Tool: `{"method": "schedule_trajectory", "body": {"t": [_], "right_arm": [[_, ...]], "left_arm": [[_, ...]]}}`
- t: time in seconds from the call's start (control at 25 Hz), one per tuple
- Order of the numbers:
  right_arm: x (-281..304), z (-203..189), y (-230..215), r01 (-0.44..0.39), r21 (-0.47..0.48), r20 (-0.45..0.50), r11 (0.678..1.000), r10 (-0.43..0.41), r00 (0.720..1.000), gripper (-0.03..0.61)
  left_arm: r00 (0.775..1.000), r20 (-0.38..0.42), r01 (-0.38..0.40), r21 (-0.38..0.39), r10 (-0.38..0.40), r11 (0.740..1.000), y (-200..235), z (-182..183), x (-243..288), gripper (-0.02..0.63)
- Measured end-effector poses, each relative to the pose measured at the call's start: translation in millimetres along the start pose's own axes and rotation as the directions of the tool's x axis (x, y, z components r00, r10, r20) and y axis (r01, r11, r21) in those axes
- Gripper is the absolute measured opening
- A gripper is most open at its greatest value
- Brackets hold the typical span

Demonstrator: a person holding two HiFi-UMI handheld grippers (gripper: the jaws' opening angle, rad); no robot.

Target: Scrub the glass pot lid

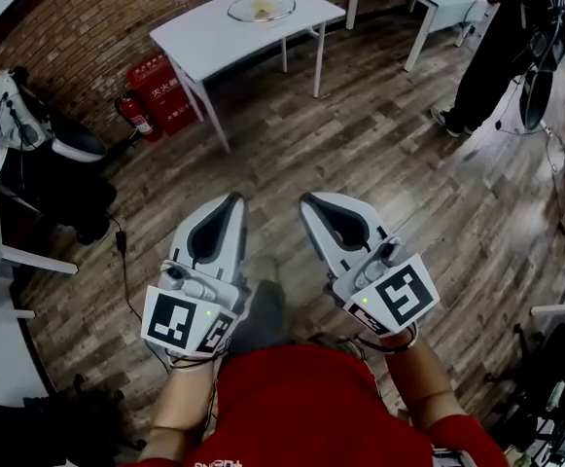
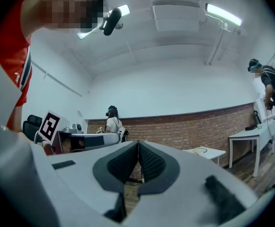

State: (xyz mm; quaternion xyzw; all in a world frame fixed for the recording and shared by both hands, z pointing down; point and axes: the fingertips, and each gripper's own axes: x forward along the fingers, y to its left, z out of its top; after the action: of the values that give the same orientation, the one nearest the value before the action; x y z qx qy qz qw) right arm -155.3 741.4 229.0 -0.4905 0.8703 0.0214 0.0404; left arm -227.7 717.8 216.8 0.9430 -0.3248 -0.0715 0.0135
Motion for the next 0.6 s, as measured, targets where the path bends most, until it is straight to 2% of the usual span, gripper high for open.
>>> {"method": "schedule_trajectory", "body": {"t": [0.24, 0.6], "right_arm": [[49.6, -7.9, -47.9, 0.012, -0.009, -0.004, 1.000, -0.012, 1.000, 0.029], [168.3, -4.5, -132.6, 0.045, -0.028, -0.001, 0.999, -0.045, 0.999, 0.029]], "left_arm": [[1.000, 0.014, -0.003, 0.008, 0.002, 1.000, 46.9, -8.1, 48.4, 0.017], [1.000, 0.022, 0.022, 0.034, -0.023, 0.999, 161.6, -1.4, 145.7, 0.017]]}}
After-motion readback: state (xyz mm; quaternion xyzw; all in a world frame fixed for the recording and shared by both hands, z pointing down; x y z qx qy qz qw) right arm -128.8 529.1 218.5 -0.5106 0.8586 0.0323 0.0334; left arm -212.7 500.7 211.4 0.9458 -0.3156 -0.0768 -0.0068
